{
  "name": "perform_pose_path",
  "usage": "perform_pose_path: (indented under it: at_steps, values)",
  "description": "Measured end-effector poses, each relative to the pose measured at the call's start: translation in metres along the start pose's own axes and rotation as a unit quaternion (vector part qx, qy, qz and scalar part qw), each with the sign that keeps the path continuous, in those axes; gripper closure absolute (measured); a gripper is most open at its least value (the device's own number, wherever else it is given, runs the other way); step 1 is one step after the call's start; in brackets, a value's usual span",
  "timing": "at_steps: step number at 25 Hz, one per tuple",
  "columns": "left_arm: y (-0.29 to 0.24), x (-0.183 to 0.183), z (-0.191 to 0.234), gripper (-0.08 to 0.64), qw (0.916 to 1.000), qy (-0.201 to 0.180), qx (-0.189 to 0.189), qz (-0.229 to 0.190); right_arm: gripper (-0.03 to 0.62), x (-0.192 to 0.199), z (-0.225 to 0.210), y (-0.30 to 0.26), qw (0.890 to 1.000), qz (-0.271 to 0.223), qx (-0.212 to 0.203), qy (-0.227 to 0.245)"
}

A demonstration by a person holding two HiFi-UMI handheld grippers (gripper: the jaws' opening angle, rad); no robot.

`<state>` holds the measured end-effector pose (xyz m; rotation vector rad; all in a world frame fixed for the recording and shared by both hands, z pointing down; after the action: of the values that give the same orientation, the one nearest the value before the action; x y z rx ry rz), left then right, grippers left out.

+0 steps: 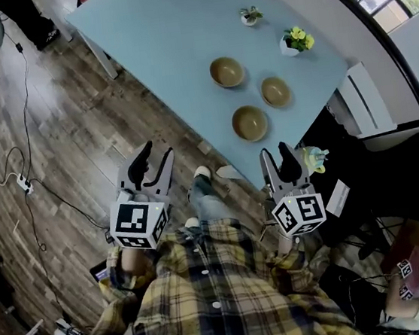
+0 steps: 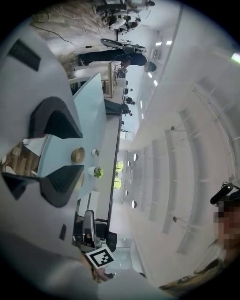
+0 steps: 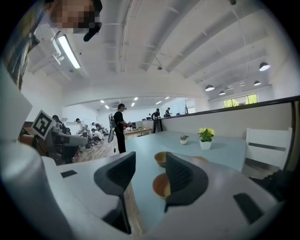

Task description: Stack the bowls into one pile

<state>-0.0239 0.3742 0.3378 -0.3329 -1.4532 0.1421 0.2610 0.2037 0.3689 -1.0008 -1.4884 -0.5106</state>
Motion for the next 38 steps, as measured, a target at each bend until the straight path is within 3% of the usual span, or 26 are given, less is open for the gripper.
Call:
perform_pose_path:
  at_steps: [9, 22, 31, 38]
  values:
    - [-0.095, -0.039, 0.024, 0.374, 1.0, 0.003, 0.002, -0.009, 0.382, -0.034, -0.053, -0.08, 1.0, 0.009, 0.0, -0.007]
    - [-0.161, -0.052, 0.043, 0.373, 0.9998, 0.004, 0.018, 0.002, 0.38, -0.043, -0.085, -0.125, 1.0, 0.021, 0.015, -0.013]
    - [-0.25, -0.078, 0.046, 0.374, 0.99, -0.037, 0.135, 0.015, 0.38, -0.041, -0.107, -0.119, 0.99, -0.006, 0.127, -0.056]
    - [-0.338, -0.103, 0.05, 0.377, 0.9624, -0.065, 0.262, 0.031, 0.38, -0.042, -0.102, -0.132, 0.967, -0.013, 0.241, -0.081]
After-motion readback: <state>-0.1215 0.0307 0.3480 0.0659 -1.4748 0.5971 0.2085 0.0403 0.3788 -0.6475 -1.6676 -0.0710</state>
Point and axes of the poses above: the fingertips, and each gripper's own axes: y backward along the fingers, z to its left, x out of its underside, the point moved 10 cm from there along y, backward along the fingers, and after that the axes turned 2 degrees about -y, right-handed, at the moved point
